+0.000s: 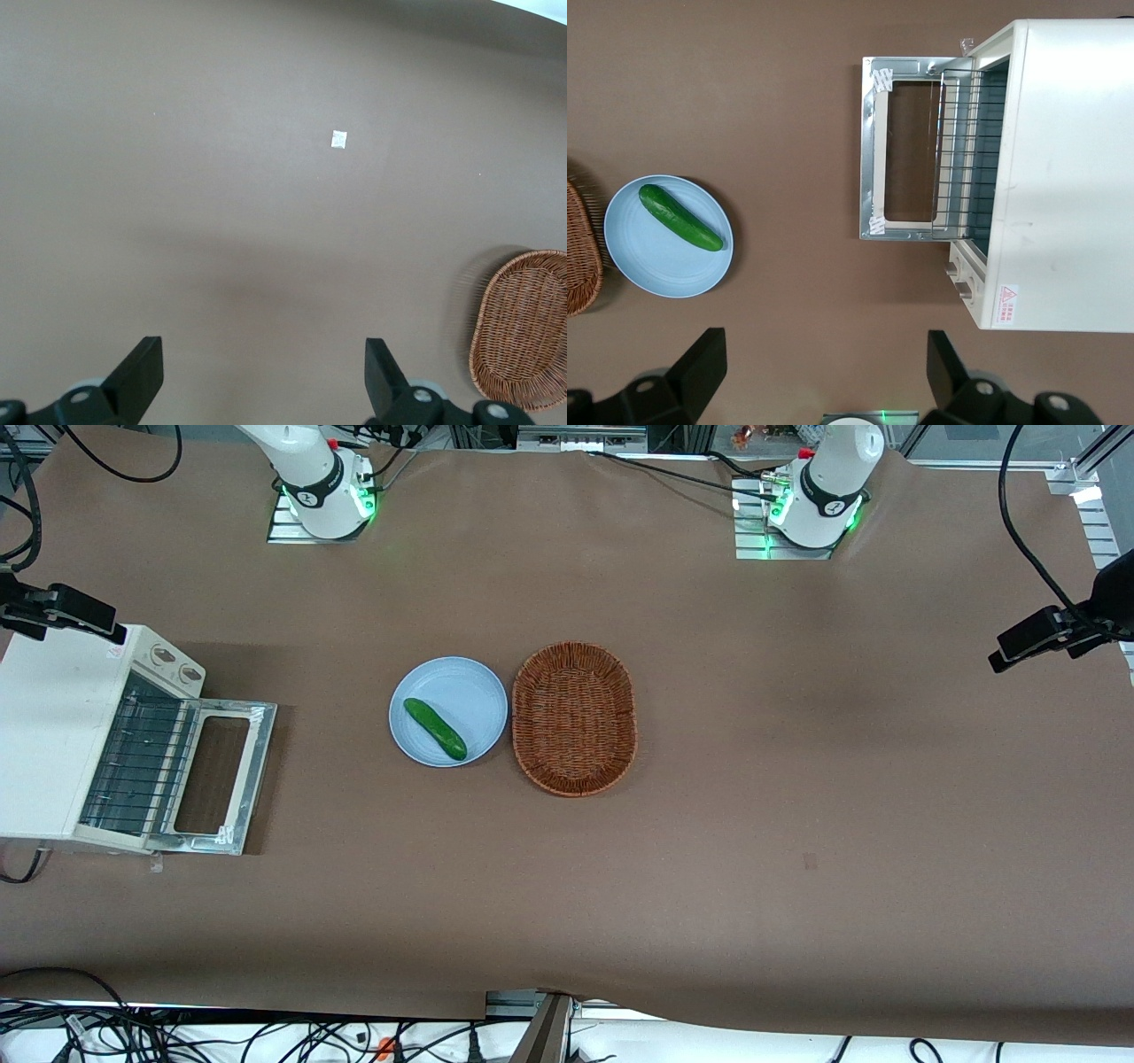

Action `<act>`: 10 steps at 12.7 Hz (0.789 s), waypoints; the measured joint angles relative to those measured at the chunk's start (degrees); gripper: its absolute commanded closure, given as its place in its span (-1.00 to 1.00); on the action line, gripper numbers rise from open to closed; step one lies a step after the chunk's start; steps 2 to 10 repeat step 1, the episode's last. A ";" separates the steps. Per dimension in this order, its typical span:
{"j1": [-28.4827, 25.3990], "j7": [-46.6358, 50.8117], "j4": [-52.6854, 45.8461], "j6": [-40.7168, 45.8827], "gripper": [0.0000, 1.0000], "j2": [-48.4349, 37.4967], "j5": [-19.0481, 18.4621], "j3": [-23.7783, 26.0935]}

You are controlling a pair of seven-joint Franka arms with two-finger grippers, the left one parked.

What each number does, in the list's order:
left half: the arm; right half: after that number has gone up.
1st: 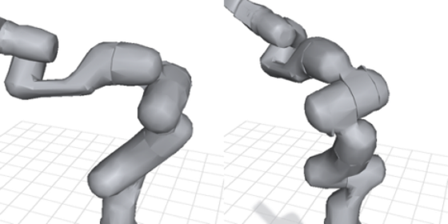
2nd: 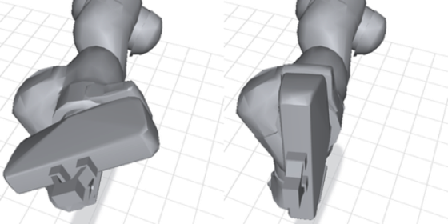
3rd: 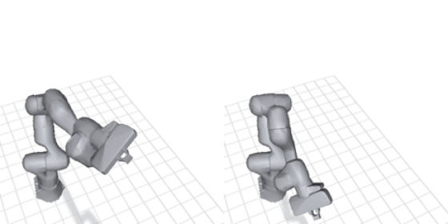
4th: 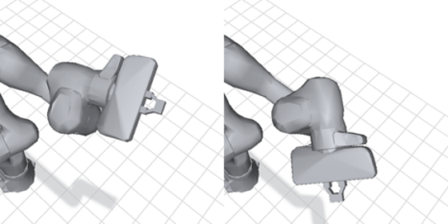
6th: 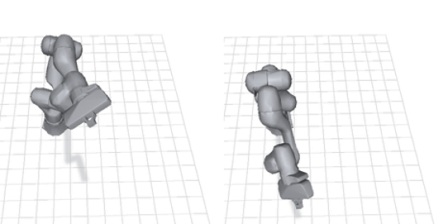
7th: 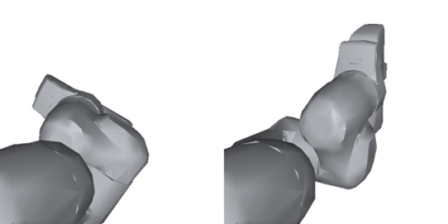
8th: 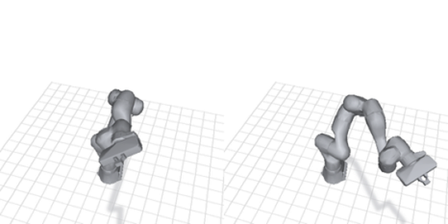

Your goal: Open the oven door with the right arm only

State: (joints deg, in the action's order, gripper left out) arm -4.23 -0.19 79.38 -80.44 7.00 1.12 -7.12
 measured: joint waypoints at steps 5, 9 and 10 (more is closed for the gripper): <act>0.00 -0.09 0.00 0.00 -1.00 0.00 0.00 0.11; 0.00 -0.09 0.00 0.00 -1.00 0.00 0.00 0.11; 0.00 -0.09 0.00 0.00 -1.00 0.00 0.00 0.11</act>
